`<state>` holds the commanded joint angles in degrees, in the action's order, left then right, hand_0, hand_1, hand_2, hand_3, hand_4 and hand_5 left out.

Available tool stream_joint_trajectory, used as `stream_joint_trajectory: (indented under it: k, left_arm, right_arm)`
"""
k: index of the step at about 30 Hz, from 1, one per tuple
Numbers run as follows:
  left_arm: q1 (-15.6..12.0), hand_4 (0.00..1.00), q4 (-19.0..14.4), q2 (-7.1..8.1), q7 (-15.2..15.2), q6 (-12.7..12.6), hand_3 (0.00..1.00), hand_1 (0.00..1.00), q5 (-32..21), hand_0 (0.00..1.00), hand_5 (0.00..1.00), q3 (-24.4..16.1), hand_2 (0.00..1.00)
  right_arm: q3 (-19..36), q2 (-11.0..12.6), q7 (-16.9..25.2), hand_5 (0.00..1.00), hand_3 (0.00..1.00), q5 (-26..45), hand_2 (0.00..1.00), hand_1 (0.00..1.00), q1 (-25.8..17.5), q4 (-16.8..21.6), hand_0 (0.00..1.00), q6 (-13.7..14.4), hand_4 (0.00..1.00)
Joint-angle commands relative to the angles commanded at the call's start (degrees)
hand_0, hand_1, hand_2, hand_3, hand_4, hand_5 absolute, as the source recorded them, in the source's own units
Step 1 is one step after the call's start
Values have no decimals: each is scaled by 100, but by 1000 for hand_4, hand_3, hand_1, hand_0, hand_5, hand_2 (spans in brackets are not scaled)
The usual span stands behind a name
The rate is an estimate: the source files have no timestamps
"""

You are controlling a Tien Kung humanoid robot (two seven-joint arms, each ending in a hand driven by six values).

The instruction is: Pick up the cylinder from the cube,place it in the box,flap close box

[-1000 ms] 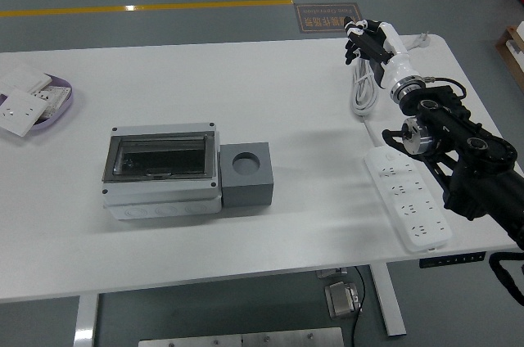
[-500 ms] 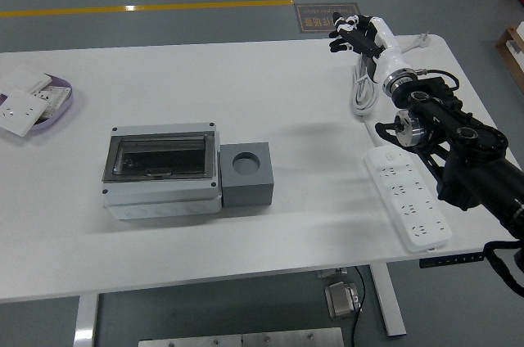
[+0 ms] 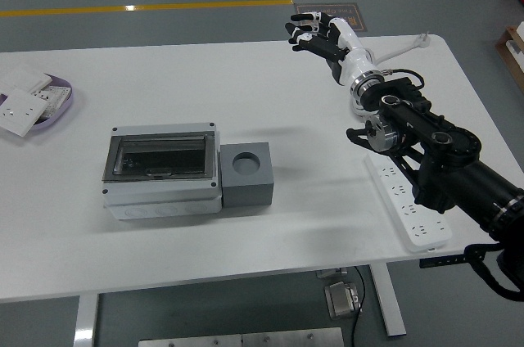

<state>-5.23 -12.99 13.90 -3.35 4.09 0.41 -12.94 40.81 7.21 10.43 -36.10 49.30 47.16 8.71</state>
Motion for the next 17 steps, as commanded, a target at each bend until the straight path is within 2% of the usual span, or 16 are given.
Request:
stream_joint_trajectory:
  k: [5, 7, 12, 13, 17]
  left_arm:
    - [3, 722, -2, -3, -2, 3, 668, 647, -1, 629, 253, 12, 625]
    - [8, 722, -1, 2, -3, 2, 668, 647, 1, 629, 253, 13, 625]
    - [16, 722, 0, 17, -5, 0, 668, 647, 2, 629, 253, 18, 625]
    - [15, 722, 1, 17, -5, 0, 668, 647, 2, 629, 253, 21, 625]
    - [6, 722, 0, 9, -6, 2, 668, 647, -1, 629, 253, 27, 625]
  right_arm:
    - [-218, -94, -45, 153, 584, -81, 549, 526, 48, 233, 569, -34, 706]
    - [-306, -122, -50, 183, 547, -79, 512, 488, 92, 235, 538, -33, 723]
    - [-417, -152, -35, 183, 547, -10, 512, 488, 167, 127, 538, -12, 723]
    - [-420, -154, -31, 207, 508, -3, 477, 446, 158, 116, 509, -9, 738]
    - [-354, -191, -15, 207, 508, -16, 477, 446, 5, 115, 509, -9, 738]
